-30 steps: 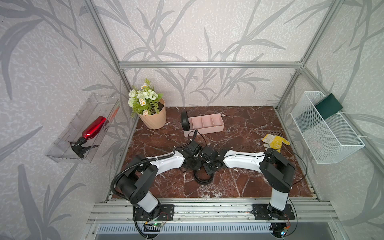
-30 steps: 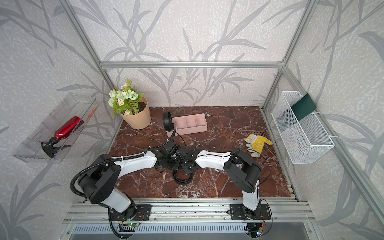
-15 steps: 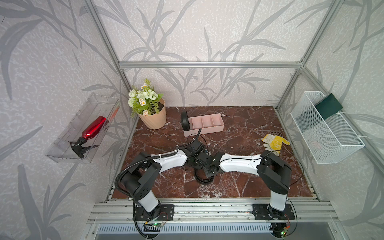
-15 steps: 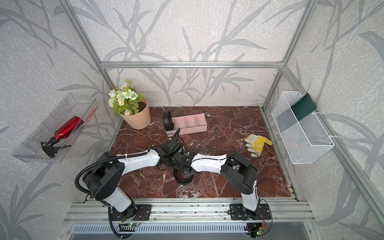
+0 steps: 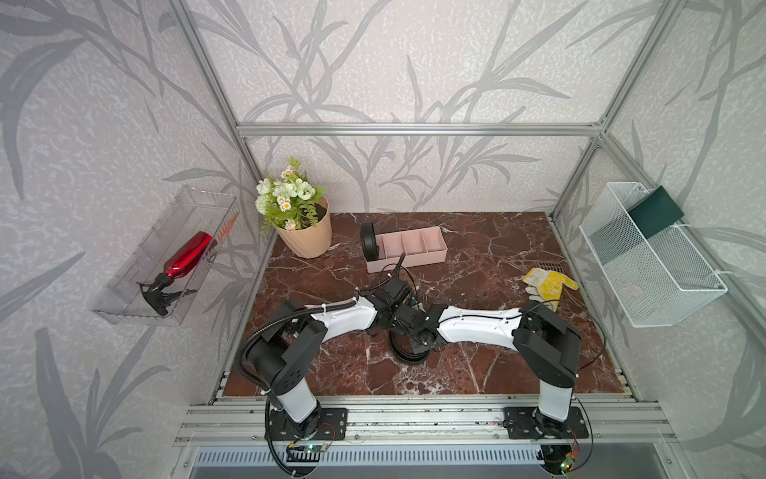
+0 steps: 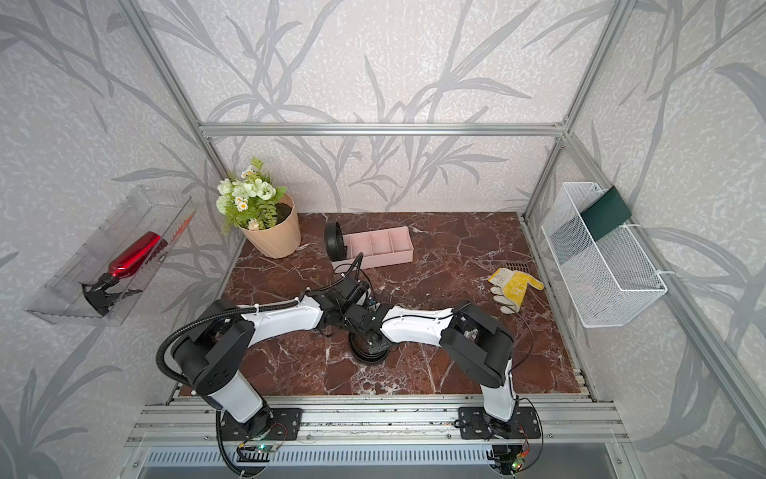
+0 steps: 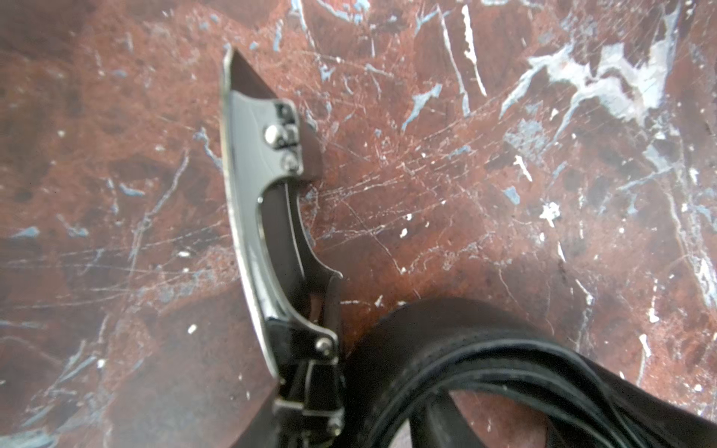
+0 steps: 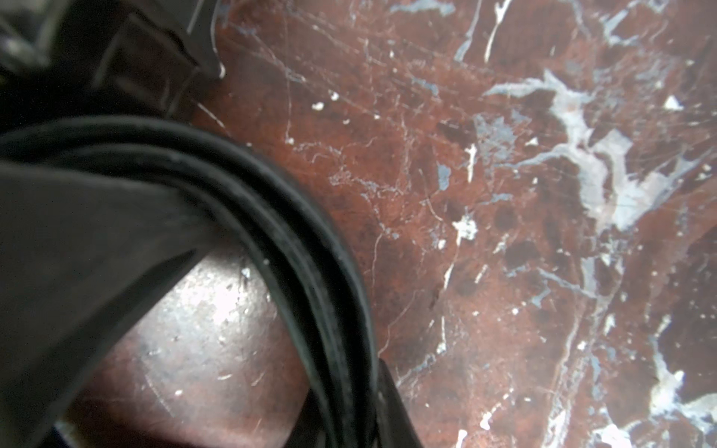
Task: Place the belts into the storage roll
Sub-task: Pick up the belt from the center of the board.
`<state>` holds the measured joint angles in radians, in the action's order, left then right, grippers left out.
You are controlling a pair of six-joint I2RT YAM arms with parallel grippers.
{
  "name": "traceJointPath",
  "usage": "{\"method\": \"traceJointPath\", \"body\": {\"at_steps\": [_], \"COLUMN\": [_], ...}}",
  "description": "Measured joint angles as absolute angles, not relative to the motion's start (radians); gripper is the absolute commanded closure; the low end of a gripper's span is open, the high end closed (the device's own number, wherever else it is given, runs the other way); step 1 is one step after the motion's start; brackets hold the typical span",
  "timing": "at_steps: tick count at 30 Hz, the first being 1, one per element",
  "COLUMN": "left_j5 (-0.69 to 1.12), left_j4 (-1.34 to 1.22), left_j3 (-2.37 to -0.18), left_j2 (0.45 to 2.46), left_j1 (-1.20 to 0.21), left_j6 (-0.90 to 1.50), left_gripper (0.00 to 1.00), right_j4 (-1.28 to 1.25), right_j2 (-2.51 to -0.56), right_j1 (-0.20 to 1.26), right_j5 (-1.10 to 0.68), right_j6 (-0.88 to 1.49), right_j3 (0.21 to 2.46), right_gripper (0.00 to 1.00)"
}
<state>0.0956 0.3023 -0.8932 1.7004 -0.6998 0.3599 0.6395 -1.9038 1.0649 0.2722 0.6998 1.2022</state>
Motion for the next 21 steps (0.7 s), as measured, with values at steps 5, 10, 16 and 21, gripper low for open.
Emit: {"method": "traceJointPath", "body": {"at_steps": [5, 10, 16, 21], "left_j5": [0.089, 0.091, 0.076, 0.076], "left_j4": [0.304, 0.307, 0.353, 0.382], "left_j3": [-0.893, -0.896, -0.94, -0.96], "left_j2": [1.7, 1.706, 1.734, 1.746], "left_j1": [-0.699, -0.698, -0.706, -0.707], "left_j6": [0.37, 0.361, 0.352, 0.352], "left_gripper": [0.64, 0.82, 1.0, 1.0], "right_j4": [0.641, 0.629, 0.577, 0.558], "right_j2": [-1.904, -1.903, -1.882, -1.873], "right_j1": [1.065, 1.065, 1.056, 1.048], "right_j5": [0.272, 0.282, 0.269, 0.249], "right_j6": [0.704, 0.686, 0.671, 0.667], "right_j3": [1.203, 1.199, 1.168, 1.155], "right_gripper": [1.0, 1.0, 1.0, 0.76]}}
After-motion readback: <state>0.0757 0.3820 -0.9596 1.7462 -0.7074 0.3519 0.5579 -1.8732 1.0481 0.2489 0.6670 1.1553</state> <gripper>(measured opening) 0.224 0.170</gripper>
